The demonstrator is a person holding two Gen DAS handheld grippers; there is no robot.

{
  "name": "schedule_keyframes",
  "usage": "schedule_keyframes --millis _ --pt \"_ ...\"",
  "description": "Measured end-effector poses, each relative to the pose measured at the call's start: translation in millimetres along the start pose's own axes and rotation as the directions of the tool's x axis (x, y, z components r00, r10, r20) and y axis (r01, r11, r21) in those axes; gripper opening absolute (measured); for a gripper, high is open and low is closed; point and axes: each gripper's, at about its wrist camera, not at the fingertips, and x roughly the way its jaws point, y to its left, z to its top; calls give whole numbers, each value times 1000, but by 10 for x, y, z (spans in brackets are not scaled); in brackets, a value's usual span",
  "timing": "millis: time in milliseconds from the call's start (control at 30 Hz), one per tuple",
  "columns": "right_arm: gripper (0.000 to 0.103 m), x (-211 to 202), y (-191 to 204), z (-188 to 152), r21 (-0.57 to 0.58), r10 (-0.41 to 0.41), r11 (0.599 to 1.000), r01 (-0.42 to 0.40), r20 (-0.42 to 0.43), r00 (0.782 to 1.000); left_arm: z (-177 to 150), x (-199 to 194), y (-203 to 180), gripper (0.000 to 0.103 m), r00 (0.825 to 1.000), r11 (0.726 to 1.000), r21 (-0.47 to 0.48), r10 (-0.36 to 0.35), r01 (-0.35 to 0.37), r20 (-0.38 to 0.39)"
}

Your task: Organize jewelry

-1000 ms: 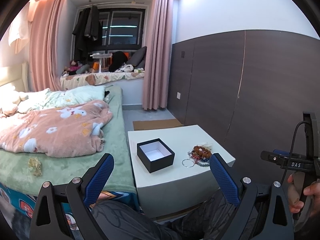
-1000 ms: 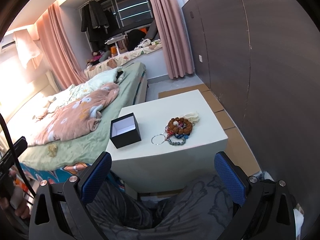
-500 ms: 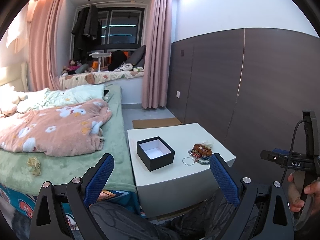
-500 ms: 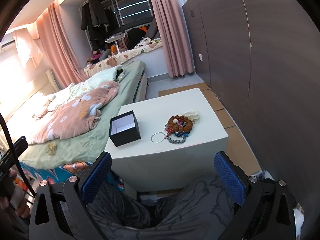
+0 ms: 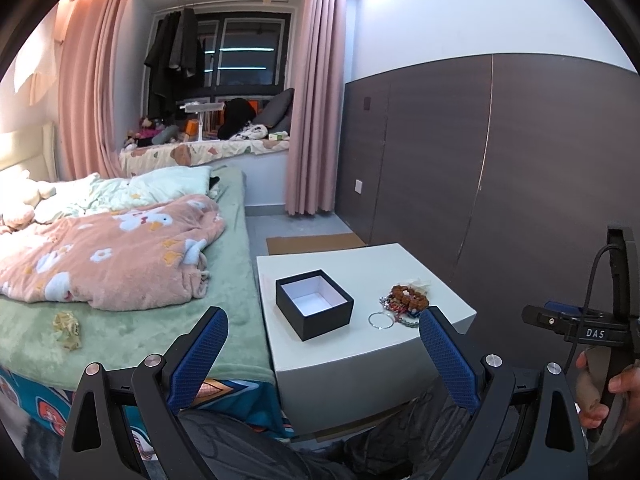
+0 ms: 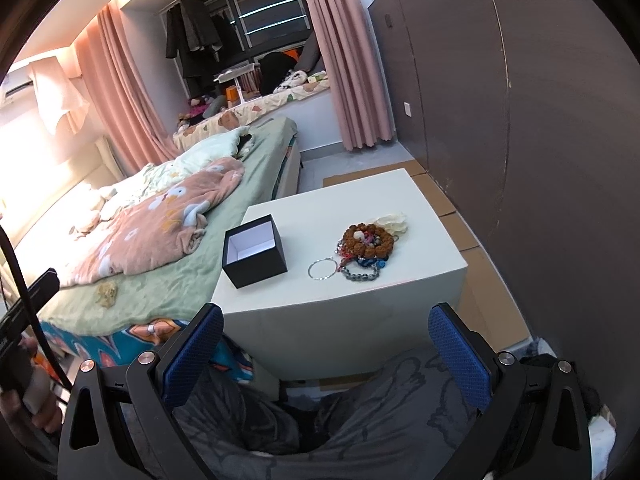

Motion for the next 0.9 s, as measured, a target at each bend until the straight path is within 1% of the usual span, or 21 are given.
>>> schedule_keyframes --millis 167,333,433,600,800,900 --pt "103 12 36 -22 -9 12 1000 -12 11 1000 -8 27 13 97 1000 1000 7 -6 6 -1" --pt "103 112 58 -41 -7 19 1000 -19 -2 1000 -14 76 27 97 1000 1000 7 -7 7 -4" --pt "103 186 3 -41 9 21 1000 -21 -11 1000 -21 148 30 97 1000 1000 10 -14 14 -8" --pt "103 343 -68 -12 26 22 999 -22 -23 999 -20 401 64 97 998 999 8 -36 37 -42" --pt "103 638 -163 80 52 21 998 -18 -50 999 -1 824 122 96 994 998 -10 -61 60 -89" --pt "103 828 -230 129 69 23 997 -18 -67 997 23 1046 169 90 991 998 -15 -67 66 -119"
